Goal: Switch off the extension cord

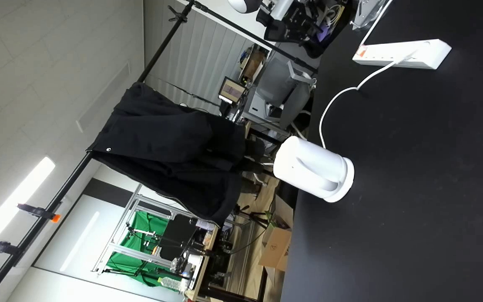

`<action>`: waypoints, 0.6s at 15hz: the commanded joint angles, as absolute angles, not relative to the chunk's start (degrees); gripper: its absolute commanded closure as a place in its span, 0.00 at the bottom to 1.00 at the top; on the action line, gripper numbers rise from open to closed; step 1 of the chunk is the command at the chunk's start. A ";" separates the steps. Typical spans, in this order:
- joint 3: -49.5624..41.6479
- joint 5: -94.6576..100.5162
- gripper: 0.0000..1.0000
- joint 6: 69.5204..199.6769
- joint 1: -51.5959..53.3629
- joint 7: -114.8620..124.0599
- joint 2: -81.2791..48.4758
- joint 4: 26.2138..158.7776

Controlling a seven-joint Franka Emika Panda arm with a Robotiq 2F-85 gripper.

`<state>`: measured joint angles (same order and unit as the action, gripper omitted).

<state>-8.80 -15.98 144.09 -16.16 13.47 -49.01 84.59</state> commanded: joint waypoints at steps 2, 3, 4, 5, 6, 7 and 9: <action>-10.56 -13.22 0.27 143.50 -14.54 14.45 -45.00 89.88; -10.71 -12.79 0.20 143.42 -14.40 14.31 -44.54 90.65; -10.80 -12.54 0.14 143.48 -14.31 14.24 -44.23 91.29; -10.98 -12.03 0.07 143.51 -14.15 14.24 -43.87 91.95; -11.21 -11.70 0.02 143.59 -13.97 14.27 -43.41 92.74; -11.36 -11.41 0.00 143.56 -13.87 14.25 -43.04 93.30; -11.88 -10.60 0.00 143.47 -13.54 14.65 -42.39 94.27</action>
<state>-10.53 -12.07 144.09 -14.66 13.47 -45.60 90.64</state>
